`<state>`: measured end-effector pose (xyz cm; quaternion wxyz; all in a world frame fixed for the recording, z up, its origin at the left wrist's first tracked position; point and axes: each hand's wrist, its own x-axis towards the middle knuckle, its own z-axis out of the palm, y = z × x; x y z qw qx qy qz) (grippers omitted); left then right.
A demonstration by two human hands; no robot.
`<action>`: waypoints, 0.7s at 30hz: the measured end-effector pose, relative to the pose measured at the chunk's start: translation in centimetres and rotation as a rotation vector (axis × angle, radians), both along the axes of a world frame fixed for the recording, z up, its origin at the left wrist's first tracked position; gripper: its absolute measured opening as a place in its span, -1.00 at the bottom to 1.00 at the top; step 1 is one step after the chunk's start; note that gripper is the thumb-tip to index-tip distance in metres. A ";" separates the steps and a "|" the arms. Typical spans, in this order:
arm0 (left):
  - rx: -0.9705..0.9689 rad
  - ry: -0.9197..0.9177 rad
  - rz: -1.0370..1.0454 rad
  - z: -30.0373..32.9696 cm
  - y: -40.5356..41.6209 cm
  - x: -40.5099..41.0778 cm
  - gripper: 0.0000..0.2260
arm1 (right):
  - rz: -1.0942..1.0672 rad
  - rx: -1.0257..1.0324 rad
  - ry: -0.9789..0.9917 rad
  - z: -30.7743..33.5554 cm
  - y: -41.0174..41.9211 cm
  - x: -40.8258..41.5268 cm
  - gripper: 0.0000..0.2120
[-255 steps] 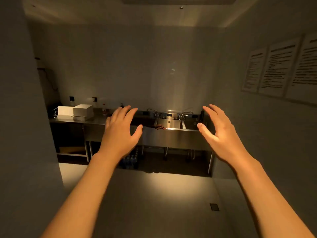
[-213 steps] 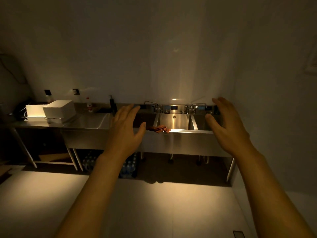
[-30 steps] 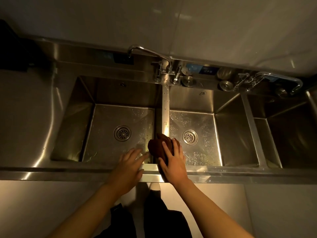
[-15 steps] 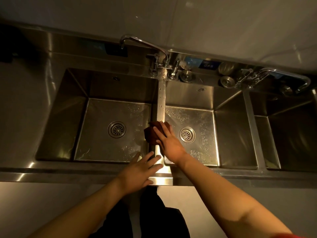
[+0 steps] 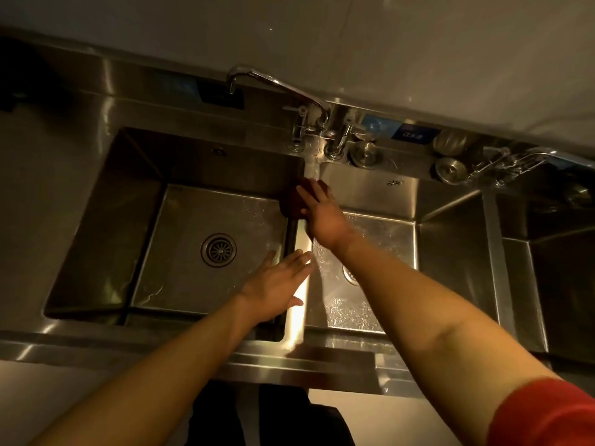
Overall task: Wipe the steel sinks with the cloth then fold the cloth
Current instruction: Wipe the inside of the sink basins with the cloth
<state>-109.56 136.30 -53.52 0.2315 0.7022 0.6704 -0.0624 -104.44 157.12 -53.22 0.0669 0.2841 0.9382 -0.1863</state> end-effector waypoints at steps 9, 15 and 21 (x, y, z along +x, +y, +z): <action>-0.037 -0.070 0.159 0.4 4.3 -2.3 -0.22 | -0.138 -0.027 0.059 -0.5 5.4 -5.0 -0.45; -0.031 -0.076 0.171 0.7 3.6 -1.9 -0.27 | -0.181 -0.034 0.081 -0.6 4.4 -4.7 -0.47; -0.036 -0.036 0.090 0.2 0.1 0.0 -0.26 | -0.128 0.001 0.097 -0.6 -1.2 -0.6 -0.49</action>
